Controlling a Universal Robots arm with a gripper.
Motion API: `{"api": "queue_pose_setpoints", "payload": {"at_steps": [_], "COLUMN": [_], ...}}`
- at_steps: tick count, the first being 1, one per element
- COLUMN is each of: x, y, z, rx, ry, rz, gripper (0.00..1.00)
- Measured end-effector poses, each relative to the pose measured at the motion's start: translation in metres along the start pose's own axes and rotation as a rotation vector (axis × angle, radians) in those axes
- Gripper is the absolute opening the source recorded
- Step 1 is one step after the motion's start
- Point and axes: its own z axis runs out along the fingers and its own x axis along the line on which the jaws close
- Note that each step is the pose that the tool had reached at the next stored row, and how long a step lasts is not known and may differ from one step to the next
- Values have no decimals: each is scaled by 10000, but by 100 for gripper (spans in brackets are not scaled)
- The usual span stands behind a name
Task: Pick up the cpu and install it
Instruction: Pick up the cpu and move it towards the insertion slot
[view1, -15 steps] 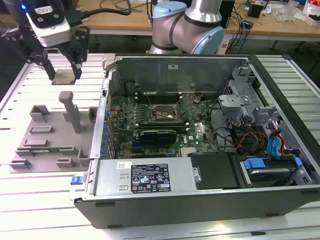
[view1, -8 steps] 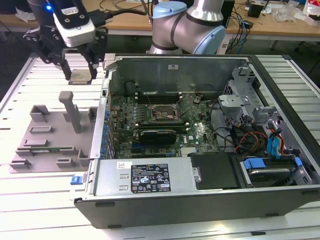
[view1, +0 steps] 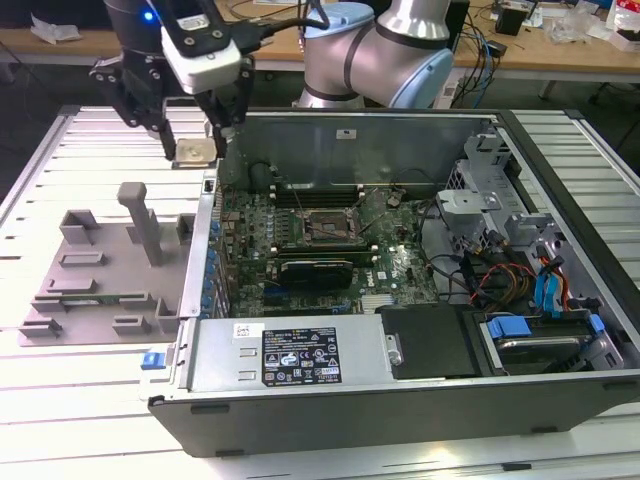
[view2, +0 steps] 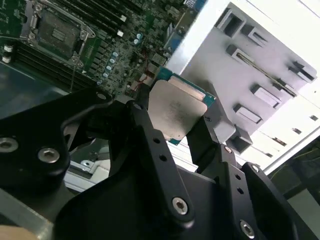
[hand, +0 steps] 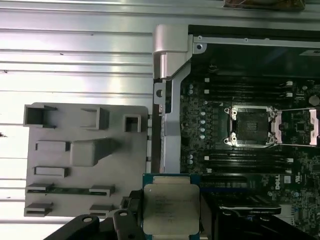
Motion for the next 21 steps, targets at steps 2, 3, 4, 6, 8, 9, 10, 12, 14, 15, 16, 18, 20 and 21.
{"api": "queue_pose_setpoints", "payload": {"at_steps": [2,3,4,6,8,9,10,12,14,15,16,18,20,21], "x": [-63,-91,-141,-222,-307,-332,-412,-489,-569,-610,-655,-722,-792,-828], "y": [-1,-2,-3,-5,-7,-8,-9,-11,-13,-14,-15,-16,-18,-19], "z": [1,1,2,4,6,6,8,9,11,12,13,14,15,16], "rx": [0,1,1,0,0,0,0,0,0,0,0,0,0,0], "ry": [0,1,1,0,0,1,0,1,1,1,0,1,0,1], "rz": [1,1,1,0,2,0,1,1,0,1,1,1,1,0], "gripper": [55,55,55,55,55,55,55,55,55,55,55,55,55,55]}}
